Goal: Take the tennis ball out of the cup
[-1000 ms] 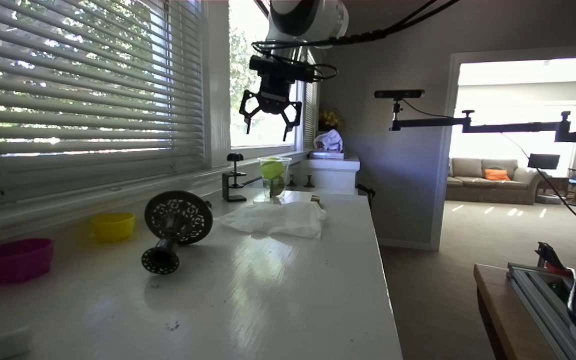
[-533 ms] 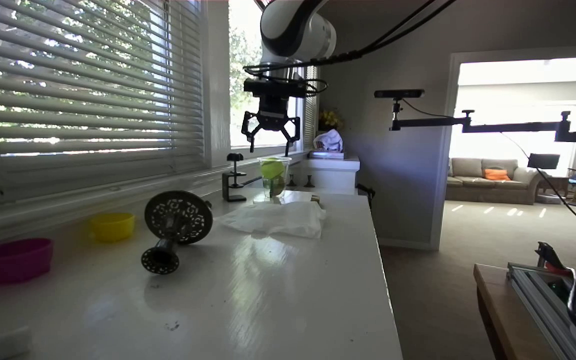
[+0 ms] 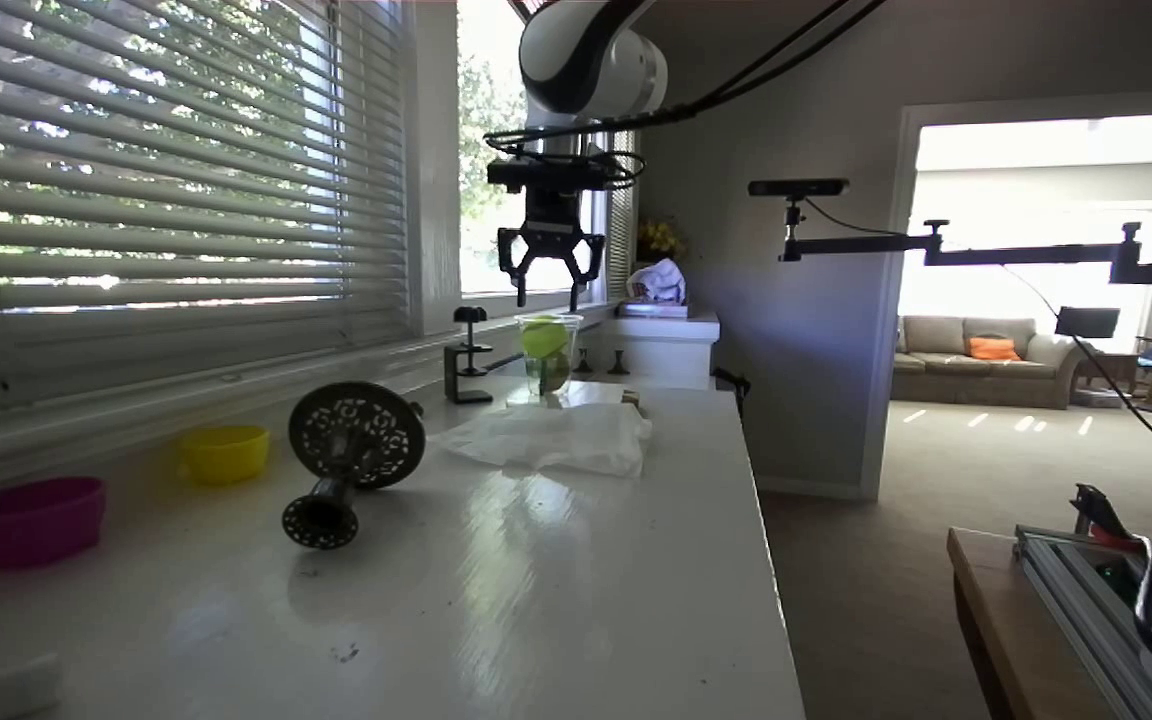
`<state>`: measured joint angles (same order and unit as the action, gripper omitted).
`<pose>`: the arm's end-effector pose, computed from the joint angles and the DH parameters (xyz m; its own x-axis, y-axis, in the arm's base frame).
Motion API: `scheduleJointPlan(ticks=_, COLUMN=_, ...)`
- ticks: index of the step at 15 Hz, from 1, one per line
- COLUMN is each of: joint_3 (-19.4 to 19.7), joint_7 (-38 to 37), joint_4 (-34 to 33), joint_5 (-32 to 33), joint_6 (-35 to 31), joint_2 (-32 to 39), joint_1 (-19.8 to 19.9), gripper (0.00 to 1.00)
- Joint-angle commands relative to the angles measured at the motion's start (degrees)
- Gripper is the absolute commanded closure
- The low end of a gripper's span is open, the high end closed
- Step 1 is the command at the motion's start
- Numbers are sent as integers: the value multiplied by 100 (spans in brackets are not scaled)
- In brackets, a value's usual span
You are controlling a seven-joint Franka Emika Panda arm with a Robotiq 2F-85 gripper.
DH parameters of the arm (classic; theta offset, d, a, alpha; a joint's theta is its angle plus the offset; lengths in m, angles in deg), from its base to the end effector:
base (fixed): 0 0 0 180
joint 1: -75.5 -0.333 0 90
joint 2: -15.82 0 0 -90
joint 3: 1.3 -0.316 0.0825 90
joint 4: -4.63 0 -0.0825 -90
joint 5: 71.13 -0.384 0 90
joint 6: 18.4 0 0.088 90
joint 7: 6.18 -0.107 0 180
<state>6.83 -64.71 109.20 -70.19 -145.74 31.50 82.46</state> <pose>0.6178 -0.1611 0.3991 0.2920 -0.9500 0.1102 -0.9502 -0.3013 -0.0797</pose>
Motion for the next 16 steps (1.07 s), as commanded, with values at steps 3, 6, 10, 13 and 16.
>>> scheduleJointPlan(ticks=3, joint_3=68, joint_7=-259, joint_4=-309, joint_5=-77, joint_6=250, joint_2=163, joint_1=-155, gripper=34)
scheduleJointPlan(ticks=6, joint_3=45, joint_7=-287, joint_4=-283, joint_5=-101, joint_6=238, joint_2=200, joint_1=-207, gripper=31)
scheduleJointPlan(ticks=10, joint_3=51, joint_7=-356, joint_4=-268, joint_5=-113, joint_6=274, joint_2=266, joint_1=-252, gripper=35)
scheduleJointPlan(ticks=13, joint_3=66, joint_7=-401, joint_4=-269, joint_5=-110, joint_6=273, joint_2=275, joint_1=-250, gripper=39)
scheduleJointPlan(ticks=16, joint_3=81, joint_7=-436, joint_4=-286, joint_5=-92, joint_6=270, joint_2=262, joint_1=-243, gripper=41)
